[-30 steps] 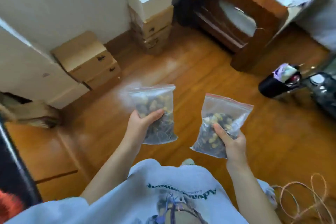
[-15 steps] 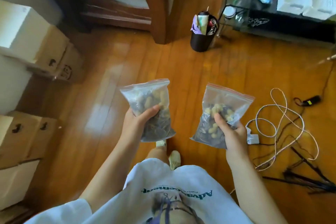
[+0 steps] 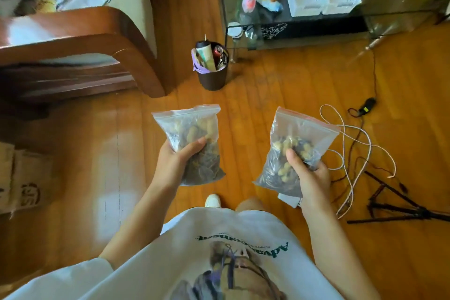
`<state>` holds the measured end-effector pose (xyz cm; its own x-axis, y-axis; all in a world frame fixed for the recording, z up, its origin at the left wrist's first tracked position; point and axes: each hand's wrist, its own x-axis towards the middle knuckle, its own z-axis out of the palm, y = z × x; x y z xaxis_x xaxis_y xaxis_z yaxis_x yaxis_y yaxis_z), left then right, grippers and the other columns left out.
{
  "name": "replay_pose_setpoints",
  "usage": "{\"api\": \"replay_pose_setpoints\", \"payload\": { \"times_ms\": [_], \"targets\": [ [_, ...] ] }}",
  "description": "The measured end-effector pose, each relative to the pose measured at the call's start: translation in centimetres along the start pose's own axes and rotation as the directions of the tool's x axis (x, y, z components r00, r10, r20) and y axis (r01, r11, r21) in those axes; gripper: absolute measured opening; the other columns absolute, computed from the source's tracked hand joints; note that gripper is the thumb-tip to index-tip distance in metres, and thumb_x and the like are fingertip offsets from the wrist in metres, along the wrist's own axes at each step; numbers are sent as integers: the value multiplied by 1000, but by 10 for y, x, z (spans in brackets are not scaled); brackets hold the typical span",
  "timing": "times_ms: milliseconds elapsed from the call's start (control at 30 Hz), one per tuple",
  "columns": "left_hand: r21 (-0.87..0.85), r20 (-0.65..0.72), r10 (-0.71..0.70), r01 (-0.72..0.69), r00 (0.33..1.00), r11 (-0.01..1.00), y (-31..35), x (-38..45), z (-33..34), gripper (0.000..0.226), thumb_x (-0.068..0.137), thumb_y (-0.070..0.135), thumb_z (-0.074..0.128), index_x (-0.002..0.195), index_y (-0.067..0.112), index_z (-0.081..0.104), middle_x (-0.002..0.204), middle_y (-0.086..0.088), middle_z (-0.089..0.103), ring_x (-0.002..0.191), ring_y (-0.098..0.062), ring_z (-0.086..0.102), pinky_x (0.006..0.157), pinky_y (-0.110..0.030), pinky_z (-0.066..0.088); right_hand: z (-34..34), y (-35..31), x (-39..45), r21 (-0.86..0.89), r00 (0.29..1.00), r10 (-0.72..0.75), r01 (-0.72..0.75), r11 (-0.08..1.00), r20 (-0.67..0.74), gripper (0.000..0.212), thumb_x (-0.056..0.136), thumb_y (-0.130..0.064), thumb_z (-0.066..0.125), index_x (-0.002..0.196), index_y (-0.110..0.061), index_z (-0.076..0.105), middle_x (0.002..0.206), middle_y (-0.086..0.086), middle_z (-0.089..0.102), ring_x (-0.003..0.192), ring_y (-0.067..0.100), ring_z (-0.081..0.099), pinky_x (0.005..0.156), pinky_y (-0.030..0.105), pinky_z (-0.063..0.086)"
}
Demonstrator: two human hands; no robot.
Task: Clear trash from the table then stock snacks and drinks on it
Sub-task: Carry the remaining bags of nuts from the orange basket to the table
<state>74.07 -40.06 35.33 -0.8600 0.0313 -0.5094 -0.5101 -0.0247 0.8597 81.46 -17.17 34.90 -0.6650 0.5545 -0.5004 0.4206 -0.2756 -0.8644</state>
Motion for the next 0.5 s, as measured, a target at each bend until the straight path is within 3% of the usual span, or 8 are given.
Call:
{"api": "replay_pose_setpoints", "payload": {
  "times_ms": [167,500],
  "targets": [
    [53,115,5,-12,993,999,32,54,50,43,65,29,71,105,17,62,87,4,74,79,-13,71,63,-22,56,-9,-21,43,72,995,-10,17,997,-102,20,61,-34,77,78,-25,70,73,-18,73,71,-3,68,55,10,50],
    [65,220,-5,-9,976,998,86,156,188,31,66,27,70,96,22,63,78,6,74,74,-13,71,60,-22,55,-59,-95,179,136,984,-13,37,990,-177,22,65,-34,77,82,-22,70,73,-14,74,72,2,70,55,14,53]
  ]
}}
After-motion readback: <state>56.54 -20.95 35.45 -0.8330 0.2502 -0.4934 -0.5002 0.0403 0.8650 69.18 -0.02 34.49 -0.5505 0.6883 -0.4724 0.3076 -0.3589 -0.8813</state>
